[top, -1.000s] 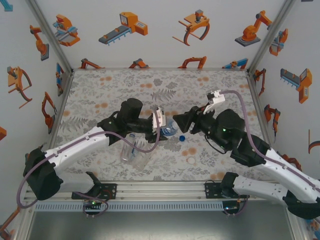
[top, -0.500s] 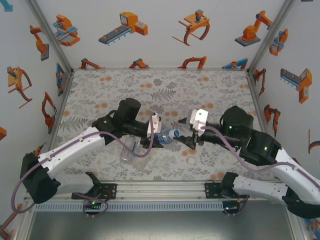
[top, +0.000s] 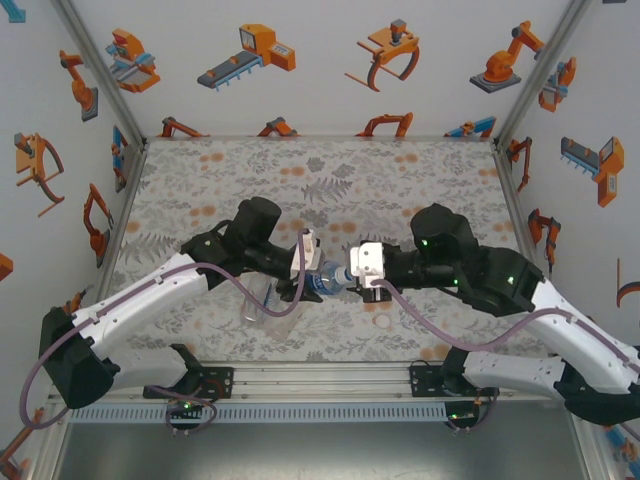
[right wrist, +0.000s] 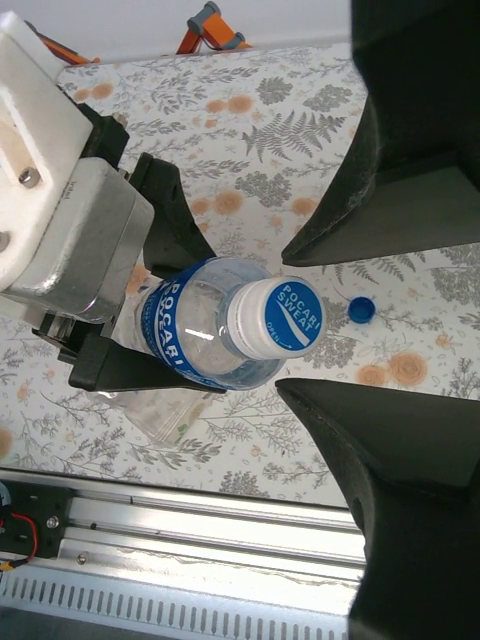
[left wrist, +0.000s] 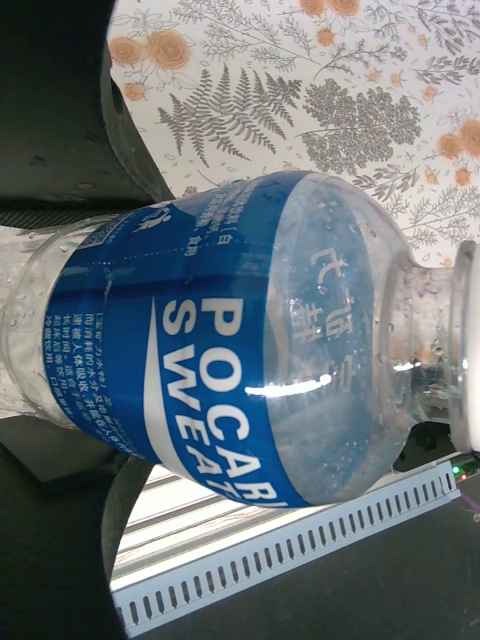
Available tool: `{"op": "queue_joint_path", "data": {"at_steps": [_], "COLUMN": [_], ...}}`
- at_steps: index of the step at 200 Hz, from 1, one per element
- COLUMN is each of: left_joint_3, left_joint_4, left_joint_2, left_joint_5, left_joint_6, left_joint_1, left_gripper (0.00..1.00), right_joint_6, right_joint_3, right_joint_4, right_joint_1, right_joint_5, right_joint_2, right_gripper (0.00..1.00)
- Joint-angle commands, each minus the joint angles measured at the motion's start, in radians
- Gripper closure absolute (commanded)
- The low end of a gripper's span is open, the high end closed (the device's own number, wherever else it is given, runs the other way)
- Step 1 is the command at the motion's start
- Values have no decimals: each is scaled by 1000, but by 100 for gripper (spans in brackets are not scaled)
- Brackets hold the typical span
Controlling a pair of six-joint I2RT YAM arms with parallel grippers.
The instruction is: Screw on the bottle caps
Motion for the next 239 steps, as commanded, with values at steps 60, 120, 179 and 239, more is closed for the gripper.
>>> {"op": "queue_joint_path", "data": {"at_steps": [60, 120, 179, 239], "left_joint_3": [33, 10, -13, -19], "left_joint_4": [-22, 81, 255, 321], "left_joint_2": [-29, -9, 32, 57], "left_joint_5": [32, -138, -342, -321], "left_joint_6": [32, -31, -101, -108], "left_joint_1": [-2, -2, 0, 0], "left_gripper": [100, 100, 100, 100], "right_joint_6": [-27, 536, 1419, 1751], "right_joint_3": [23, -32, -104, -124], "right_joint_4": [2, 119, 211, 272], "right_joint_1": [-2, -1, -7, -30], "right_joint_5": [-3, 265, 621, 642], "right_joint_2": [10, 31, 31, 34], "right_gripper": [69, 100, 100, 100]}}
